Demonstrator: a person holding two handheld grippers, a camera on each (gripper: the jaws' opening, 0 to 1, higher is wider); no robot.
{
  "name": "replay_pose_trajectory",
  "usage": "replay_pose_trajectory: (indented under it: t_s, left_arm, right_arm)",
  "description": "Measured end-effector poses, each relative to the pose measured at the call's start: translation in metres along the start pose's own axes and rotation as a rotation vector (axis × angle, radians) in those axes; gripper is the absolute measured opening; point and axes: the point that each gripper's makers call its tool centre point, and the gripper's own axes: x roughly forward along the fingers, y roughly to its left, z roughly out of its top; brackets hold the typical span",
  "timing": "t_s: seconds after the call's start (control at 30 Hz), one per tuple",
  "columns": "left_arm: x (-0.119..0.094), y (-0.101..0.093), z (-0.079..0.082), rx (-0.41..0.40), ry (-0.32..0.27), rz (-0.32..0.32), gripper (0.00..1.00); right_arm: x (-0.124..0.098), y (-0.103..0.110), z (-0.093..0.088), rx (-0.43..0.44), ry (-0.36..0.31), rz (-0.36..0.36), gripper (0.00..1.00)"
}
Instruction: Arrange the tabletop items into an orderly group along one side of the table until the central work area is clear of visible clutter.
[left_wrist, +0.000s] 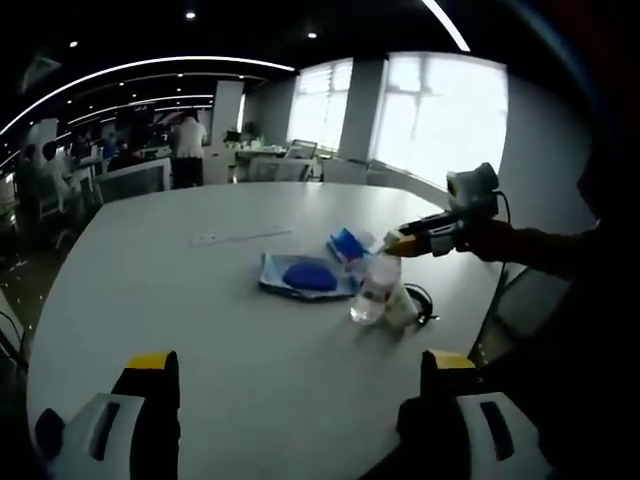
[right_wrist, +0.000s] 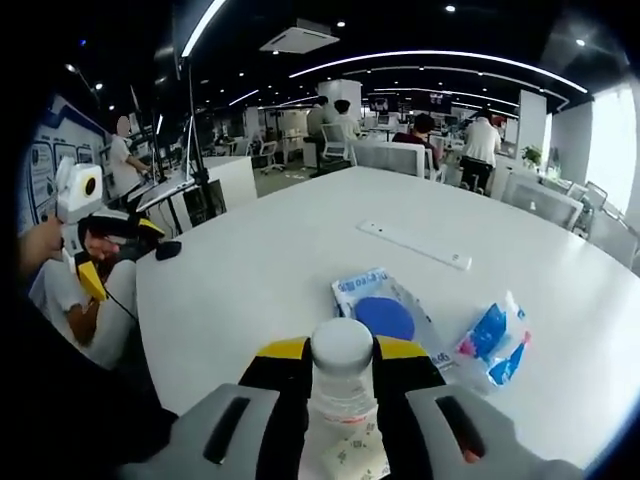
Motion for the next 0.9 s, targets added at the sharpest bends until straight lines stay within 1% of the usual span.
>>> replay_pose_trajectory:
  t_s: [0.17,0.27,0.33,0.4,0.53,0.63,0.77,0.9]
  left_arm:
    - [0.001,0.001,0.000,0.009,0.009,-0.005,1.00]
    - [0.000,0.003,0.003,0.011,0.000,0.001,1.00]
    - [-0.001,0.005,0.004,0.001,-0.009,0.008,1.00]
    - [-0.001,0.005,0.004,-0.001,-0.010,0.013,1.00]
    - [-0.001,0.006,0.003,-0.004,-0.011,0.014,1.00]
    - [0.000,0.008,0.003,-0.009,-0.013,0.014,1.00]
    - [0.001,0.010,0.004,-0.014,-0.018,0.017,1.00]
    - [0.002,0.009,0.009,-0.018,-0.029,0.018,1.00]
  right_arm:
    - [0.000,0.000,-0.001,0.016,0.005,0.004,0.20]
    - [0.001,0.001,-0.001,0.015,0.007,0.012,0.20]
    - [0.000,0.004,0.002,0.016,-0.005,0.031,0.26]
    - [-0.001,0.005,0.003,0.020,-0.009,0.033,0.36]
    - [-0.005,0.003,0.004,0.019,-0.017,0.029,0.40]
    - [-0.010,0.003,0.004,0.022,-0.022,0.030,0.53]
    - [-0.018,-0.001,0.002,0.026,-0.026,0.032,0.59]
    - [-0.027,-0.006,-0.002,0.023,-0.023,0.026,0.68]
